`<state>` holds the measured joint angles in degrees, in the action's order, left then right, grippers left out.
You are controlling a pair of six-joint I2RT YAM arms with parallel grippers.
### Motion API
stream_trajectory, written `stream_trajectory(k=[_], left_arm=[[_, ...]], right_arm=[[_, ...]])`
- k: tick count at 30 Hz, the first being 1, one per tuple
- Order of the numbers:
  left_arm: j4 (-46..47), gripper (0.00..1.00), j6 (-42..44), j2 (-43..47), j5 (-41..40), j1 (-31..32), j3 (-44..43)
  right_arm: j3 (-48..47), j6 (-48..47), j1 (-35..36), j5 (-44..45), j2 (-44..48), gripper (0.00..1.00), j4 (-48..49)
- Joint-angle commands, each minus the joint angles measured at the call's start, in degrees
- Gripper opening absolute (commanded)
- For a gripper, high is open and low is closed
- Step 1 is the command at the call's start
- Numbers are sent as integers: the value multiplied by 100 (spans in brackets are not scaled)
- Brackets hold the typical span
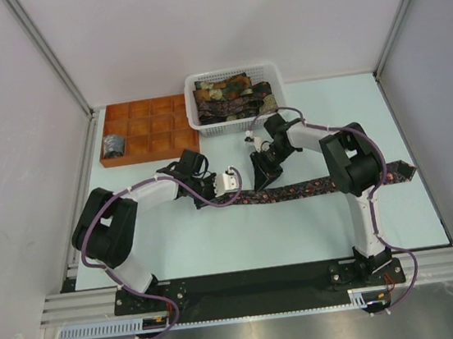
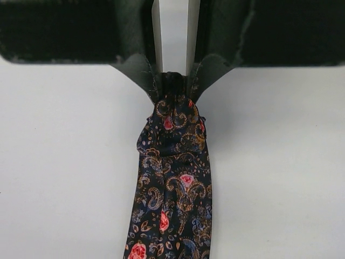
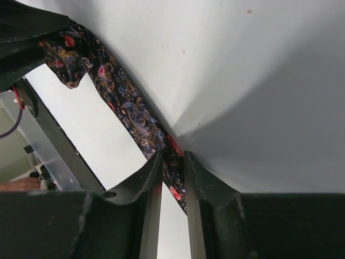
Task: Roll the ties
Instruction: Roll the tie at the center of the board.
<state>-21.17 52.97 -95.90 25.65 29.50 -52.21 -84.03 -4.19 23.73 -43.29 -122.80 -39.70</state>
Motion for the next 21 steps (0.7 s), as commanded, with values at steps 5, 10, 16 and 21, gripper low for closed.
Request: stream_trajectory(k=[5,10,16,21], left_arm=[[-344,13,-217,141,-77,47,-132],[-467,13,-243,133,-227,109,-176],[-538,13,-243,124,-297,127,-150],[-546,13,-199,150,-341,127,-114]], right_arm=[[-44,592,-17,-2,607,43,671],[597,2367,62,-1004,732,42,2365],[1231,4098,483,-1191,547,36,4303],[1354,4566,817,-1138,336,33,4918]])
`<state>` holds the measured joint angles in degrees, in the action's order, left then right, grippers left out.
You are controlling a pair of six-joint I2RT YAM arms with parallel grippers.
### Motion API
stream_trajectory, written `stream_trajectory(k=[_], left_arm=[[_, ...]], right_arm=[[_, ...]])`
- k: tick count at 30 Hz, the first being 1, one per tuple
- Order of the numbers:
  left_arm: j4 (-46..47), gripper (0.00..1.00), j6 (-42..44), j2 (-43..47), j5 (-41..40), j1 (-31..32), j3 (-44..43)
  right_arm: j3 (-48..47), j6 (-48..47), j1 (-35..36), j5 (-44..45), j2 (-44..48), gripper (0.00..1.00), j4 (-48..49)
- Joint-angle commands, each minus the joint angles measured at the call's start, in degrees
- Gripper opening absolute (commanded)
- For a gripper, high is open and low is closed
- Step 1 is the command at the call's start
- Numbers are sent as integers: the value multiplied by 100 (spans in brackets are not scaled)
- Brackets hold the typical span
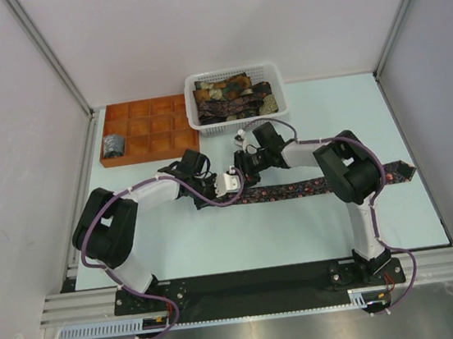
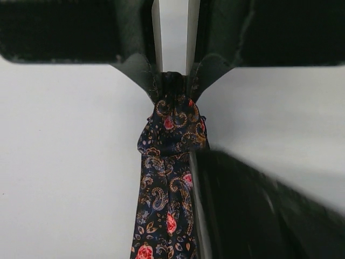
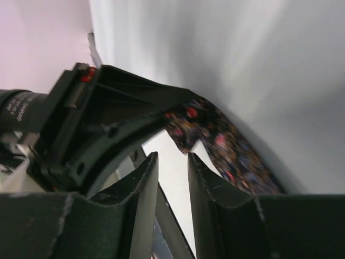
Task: Roll the ties
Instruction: Roll the tie at the center of the board.
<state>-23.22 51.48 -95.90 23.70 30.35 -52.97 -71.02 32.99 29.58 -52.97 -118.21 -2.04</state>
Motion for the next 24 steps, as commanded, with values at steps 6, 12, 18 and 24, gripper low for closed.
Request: stream_trajectory(k=[6,12,18,24], left_arm=[[-358,14,-24,150,-164,50,-29],[-358,14,-24,159,-147,50,6],[-350,14,-24,150,-138,50,-12],[-341,17,-33,141,-147,41,-29]], right_arm=[[-166,472,390,5,-325,34,698],[-149,94,390,278,-220,38,302],[-219,23,443,296,-263,38,318],[-228,-12,487,208,-360,15,345]])
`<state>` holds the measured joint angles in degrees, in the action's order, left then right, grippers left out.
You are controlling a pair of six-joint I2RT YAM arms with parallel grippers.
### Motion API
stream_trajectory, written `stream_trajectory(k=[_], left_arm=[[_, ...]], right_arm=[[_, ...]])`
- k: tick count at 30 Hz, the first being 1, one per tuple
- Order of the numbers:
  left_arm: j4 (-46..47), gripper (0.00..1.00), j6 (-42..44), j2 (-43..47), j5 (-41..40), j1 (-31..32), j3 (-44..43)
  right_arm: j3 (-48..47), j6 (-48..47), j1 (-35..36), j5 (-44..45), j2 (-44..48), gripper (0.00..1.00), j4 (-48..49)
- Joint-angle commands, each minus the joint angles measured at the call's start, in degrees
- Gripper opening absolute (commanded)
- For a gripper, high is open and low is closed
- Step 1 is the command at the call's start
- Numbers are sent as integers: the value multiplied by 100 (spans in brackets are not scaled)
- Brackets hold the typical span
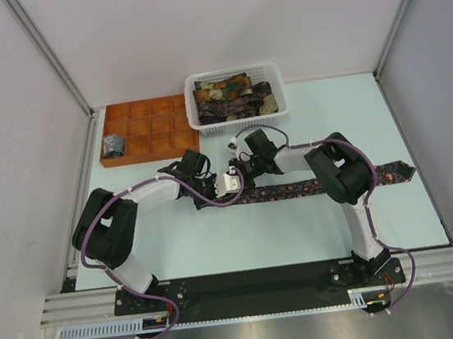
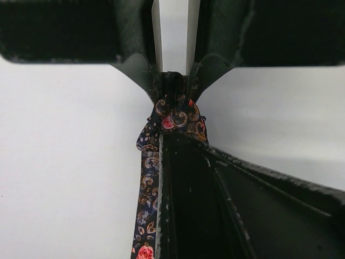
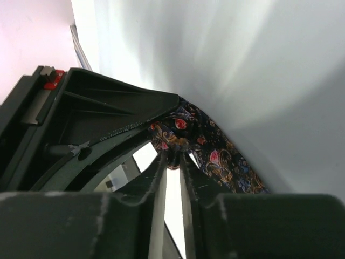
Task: Roll the ties
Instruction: Roll the tie at the center of the board.
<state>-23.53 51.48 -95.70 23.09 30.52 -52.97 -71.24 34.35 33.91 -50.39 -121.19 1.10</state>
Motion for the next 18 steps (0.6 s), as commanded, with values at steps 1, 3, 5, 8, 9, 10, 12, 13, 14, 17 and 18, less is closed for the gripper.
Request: stream_trajectory(k=[1,3,5,8,9,10,12,13,14,17,18], left_arm=[[-301,18,-51,122,-77,24,-12],[-301,21,-59,131,-68,24,-3],[-266,27,-103,157,-59,15,6],[-266,41,-147,192,37,-46,-12],[-266,45,-147,210,90,-99,6],[-258,49,-174,227,134,-143,15],[-266,61,-209,289,300,-231,15],[-258,63,-226,324,353,-318,15],[-257,67,-227,350,441,-371,15],[-205,69,-226,412,661,-494,32],[-161,70,-218,429,766,-521,58]], right_arm=[[-215,-209,46,-50,-80,8,22],[-258,-305,10,-59,-151,1,-75],[-276,-429,-7,20,-195,0,-284],[-276,-534,-34,169,-212,0,-435],[-276,-561,-42,205,-221,0,-462],[-267,-578,-60,223,-221,0,-471],[-294,-701,-51,345,-239,0,-602],[-285,-728,-51,372,-248,0,-629],[-302,-754,-60,416,-256,0,-681],[-311,-763,-78,442,-309,0,-708],[-320,-780,-86,460,-318,0,-717]])
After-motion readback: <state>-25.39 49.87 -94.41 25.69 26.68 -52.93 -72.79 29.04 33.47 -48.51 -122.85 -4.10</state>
